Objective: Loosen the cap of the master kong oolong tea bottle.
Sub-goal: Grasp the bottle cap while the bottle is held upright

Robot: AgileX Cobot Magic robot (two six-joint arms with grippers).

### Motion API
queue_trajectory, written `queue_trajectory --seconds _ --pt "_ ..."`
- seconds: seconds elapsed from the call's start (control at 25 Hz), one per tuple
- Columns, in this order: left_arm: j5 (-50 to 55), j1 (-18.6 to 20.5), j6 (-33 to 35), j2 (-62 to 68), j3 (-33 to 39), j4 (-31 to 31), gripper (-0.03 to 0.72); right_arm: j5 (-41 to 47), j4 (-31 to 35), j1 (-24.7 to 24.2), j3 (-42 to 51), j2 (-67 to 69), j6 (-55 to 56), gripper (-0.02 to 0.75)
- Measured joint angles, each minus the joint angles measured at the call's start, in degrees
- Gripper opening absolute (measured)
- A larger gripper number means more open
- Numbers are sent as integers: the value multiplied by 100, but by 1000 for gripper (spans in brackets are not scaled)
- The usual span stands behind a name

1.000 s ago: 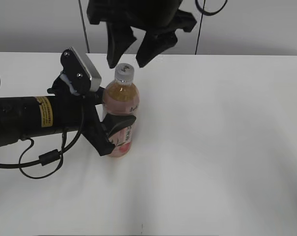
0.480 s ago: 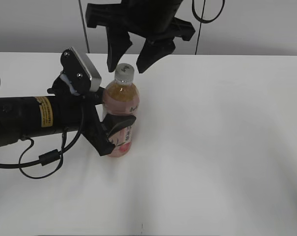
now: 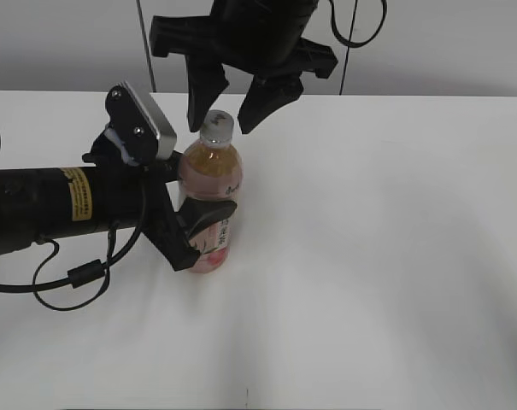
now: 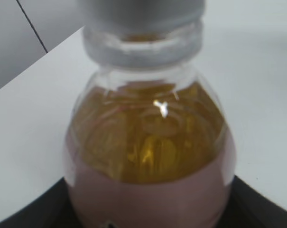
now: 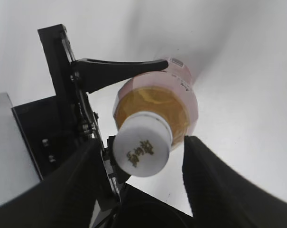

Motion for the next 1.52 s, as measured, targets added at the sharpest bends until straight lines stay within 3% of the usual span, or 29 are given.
queue_trajectory --seconds 0.44,0.72,1.0,1.28,1.52 --pt "0 0 0 0 0 0 420 0 21 0 0 50 1 414" --pt "0 0 0 0 0 0 420 0 21 0 0 50 -121 288" --pt "0 0 0 0 0 0 420 0 21 0 0 50 -506 279" --pt "0 0 0 0 0 0 420 0 21 0 0 50 -1568 279" --pt "-10 0 0 0 0 5 420 0 17 0 0 50 -3103 279"
